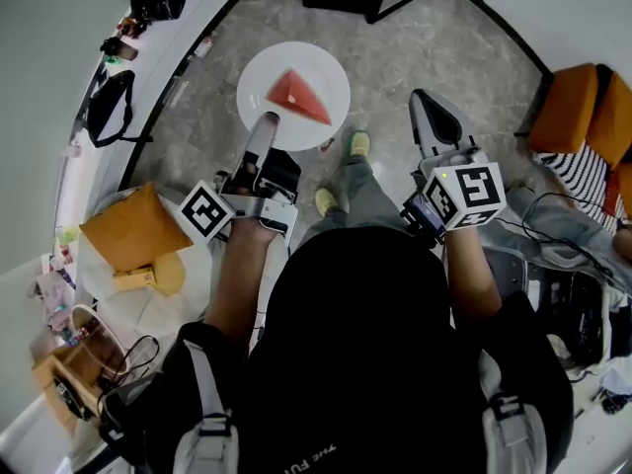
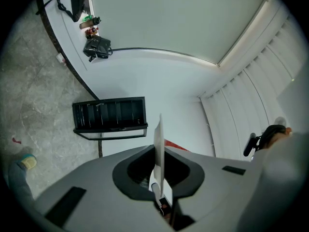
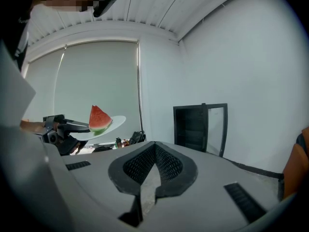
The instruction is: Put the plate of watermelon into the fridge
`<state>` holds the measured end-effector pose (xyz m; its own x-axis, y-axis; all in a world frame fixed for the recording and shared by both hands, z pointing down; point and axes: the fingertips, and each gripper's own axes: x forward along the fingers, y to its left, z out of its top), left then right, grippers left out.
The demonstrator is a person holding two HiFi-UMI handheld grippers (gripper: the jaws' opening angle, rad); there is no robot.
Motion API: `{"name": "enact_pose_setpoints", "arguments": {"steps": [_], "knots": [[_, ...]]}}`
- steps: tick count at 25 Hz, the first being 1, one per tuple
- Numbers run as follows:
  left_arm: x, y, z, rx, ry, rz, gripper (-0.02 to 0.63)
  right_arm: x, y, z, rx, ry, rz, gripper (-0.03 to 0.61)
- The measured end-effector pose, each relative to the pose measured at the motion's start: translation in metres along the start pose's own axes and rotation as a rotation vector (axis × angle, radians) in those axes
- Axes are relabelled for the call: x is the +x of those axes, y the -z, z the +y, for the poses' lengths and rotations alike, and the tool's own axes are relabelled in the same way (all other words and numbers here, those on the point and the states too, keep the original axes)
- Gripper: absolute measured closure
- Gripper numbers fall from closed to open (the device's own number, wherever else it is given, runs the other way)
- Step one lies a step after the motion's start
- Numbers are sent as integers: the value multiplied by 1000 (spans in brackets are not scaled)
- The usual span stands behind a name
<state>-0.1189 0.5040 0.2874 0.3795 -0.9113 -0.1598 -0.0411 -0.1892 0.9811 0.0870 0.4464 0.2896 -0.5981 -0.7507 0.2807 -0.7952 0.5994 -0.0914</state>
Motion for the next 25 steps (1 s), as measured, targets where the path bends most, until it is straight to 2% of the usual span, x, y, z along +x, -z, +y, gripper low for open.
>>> {"name": "enact_pose_setpoints", "arguments": {"steps": [7, 14, 20, 25], "knots": [[72, -17, 8, 8, -11, -19, 588, 52, -21, -56, 9, -20, 9, 571], [82, -11, 20, 20, 9, -6, 588, 56, -6, -65, 14, -15, -14, 571], [93, -3, 10, 15, 14, 20, 588, 50, -15, -75, 18, 3, -24, 571], [149, -17, 39, 21, -15, 8, 588, 101, -11, -120, 27, -20, -6, 571]]}}
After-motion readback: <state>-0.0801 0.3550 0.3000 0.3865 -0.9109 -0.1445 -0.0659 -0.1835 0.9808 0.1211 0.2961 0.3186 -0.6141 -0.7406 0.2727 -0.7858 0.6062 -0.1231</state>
